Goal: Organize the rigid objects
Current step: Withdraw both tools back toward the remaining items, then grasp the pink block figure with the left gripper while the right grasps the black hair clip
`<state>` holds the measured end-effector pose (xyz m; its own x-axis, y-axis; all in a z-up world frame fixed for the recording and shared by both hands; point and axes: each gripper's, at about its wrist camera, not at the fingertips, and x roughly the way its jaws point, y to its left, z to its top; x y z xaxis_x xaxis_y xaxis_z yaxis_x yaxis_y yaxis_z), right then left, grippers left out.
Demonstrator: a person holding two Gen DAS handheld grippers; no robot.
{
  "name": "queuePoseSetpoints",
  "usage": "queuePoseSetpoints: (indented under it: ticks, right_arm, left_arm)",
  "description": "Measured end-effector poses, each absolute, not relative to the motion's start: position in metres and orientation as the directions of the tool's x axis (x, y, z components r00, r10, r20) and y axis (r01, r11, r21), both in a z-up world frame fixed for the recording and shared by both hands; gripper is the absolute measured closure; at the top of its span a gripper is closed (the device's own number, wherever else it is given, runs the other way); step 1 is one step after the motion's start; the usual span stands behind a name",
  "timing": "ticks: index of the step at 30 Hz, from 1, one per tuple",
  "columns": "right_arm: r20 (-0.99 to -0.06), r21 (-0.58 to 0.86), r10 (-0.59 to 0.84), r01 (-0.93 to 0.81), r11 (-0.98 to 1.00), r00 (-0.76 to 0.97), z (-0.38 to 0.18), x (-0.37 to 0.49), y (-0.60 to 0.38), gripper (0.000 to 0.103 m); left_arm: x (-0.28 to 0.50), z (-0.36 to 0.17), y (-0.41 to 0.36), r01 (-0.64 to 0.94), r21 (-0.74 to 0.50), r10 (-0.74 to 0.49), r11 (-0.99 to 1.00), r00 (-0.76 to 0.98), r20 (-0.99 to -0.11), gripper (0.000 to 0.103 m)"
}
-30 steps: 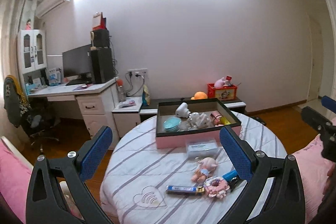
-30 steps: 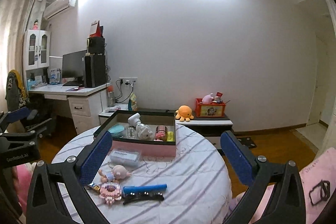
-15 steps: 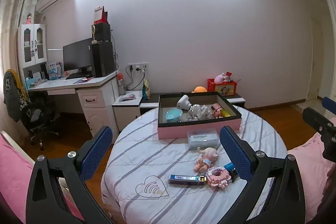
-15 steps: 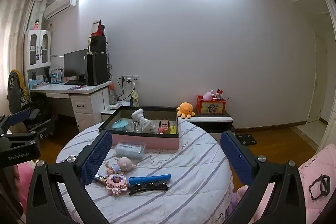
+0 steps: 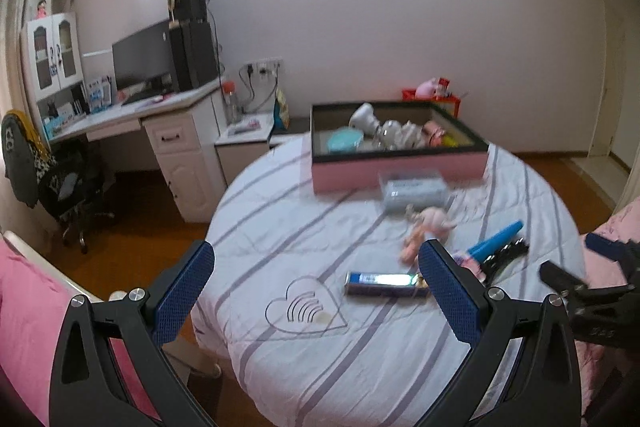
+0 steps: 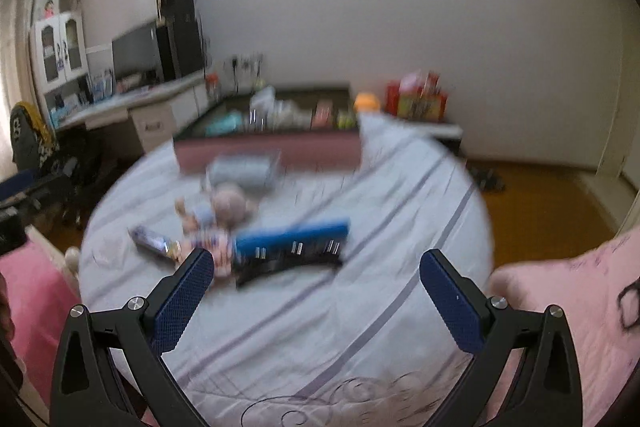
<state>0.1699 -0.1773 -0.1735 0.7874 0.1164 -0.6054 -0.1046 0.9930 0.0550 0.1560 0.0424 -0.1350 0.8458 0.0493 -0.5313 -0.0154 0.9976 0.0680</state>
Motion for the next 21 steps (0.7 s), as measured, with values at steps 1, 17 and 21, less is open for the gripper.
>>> queuePoseSetpoints:
  ticks: [1,17,21]
  right_arm:
    - [-0.63,0.052,0.113,-0.102,0.993,0.769,-0.183,0.176,-0.175,0.0]
    - [-0.73,0.036,0.111,-0.124,0.992,0.674,-0.209,0.214,-0.156,0.0]
    - [-0.752,0.018,0.1,-0.132,0.991,0.651,-0.215,0.221,-0.154,0.0]
  left_arm:
    - [0.157,-0.138,0.044,-0.015,0.066,0.048,0.998,0.841,-0.539,0.0]
    - [0.177,-0.174,0.055,0.019,0.048,0.016,0.999,0.768,-0.64,0.0]
    - [0.183,-0.181,0.054,0.024,0.056,0.019,0.998,0.751,-0.66,0.0]
